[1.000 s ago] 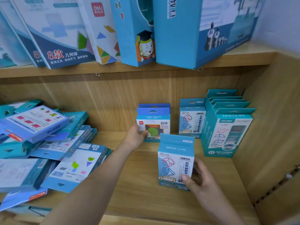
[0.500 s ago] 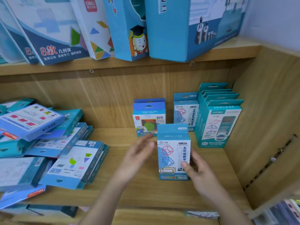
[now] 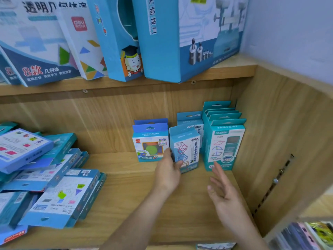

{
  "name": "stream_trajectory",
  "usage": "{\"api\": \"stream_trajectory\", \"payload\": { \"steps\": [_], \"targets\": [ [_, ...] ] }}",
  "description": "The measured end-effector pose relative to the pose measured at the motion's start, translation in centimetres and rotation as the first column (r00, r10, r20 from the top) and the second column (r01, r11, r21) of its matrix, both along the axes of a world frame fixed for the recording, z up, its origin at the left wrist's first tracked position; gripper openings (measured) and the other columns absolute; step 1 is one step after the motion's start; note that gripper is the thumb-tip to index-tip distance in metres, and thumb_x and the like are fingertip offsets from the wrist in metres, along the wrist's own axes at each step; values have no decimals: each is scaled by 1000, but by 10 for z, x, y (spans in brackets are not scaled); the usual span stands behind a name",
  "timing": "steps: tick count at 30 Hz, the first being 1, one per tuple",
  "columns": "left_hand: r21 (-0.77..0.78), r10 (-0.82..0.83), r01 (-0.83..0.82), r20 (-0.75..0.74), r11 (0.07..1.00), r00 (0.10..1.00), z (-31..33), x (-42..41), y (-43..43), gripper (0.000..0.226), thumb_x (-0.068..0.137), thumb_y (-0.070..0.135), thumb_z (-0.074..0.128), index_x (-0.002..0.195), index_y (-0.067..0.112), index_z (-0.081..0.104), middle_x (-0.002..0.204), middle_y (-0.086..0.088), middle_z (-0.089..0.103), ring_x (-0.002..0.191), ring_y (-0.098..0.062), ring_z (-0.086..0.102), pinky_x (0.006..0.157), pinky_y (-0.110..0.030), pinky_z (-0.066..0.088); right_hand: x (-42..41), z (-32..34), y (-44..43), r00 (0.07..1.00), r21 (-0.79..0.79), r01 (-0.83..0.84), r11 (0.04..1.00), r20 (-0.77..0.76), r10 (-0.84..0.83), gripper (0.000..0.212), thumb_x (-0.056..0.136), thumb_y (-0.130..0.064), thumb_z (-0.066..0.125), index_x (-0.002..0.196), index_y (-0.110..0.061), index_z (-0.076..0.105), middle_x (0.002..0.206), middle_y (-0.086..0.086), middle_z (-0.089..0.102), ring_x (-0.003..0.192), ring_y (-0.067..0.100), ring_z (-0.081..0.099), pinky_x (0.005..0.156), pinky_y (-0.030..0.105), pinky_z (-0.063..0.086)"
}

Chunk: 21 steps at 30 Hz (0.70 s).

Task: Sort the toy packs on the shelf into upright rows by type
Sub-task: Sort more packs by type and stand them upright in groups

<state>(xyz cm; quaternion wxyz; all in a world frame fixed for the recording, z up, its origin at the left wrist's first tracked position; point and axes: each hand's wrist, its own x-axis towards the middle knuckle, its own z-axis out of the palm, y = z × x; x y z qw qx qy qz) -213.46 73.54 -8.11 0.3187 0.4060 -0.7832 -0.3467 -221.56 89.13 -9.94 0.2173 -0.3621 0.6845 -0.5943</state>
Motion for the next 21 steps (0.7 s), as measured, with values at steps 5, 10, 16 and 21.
{"api": "stream_trajectory", "payload": {
  "steps": [5,10,16,21],
  "targets": [
    [-163,25,23,287,986,958,7,-23,-5,27,94,28,54,113,9,56,107,-13,69,101,-36,60,76,-37,45,-12,1,-1,998,29,54,998,-18,-53,77,88,2,58,125,-58,26,119,-35,41,117,3,50,85,13,38],
    [-271,126,15,493,962,861,16,-31,-18,37,94,44,49,94,9,61,99,-13,69,96,-34,62,74,-37,46,-17,10,-11,997,16,73,997,-34,-73,76,86,2,59,130,-51,28,126,-15,49,110,0,53,74,2,39],
    [-313,152,40,563,949,812,18,-36,-24,39,94,46,47,97,10,61,99,-14,68,95,-35,62,73,-36,47,-17,9,-23,997,-19,60,998,-47,-61,73,85,8,58,131,-43,33,128,-17,47,114,11,55,71,-2,39],
    [-298,137,48,569,953,811,20,-36,-23,38,95,45,46,96,10,61,99,-15,68,95,-36,62,72,-35,47,-16,11,-26,996,-11,56,998,-62,-57,72,84,6,59,129,-46,35,126,-13,49,112,10,56,71,0,41]
  ]
}}
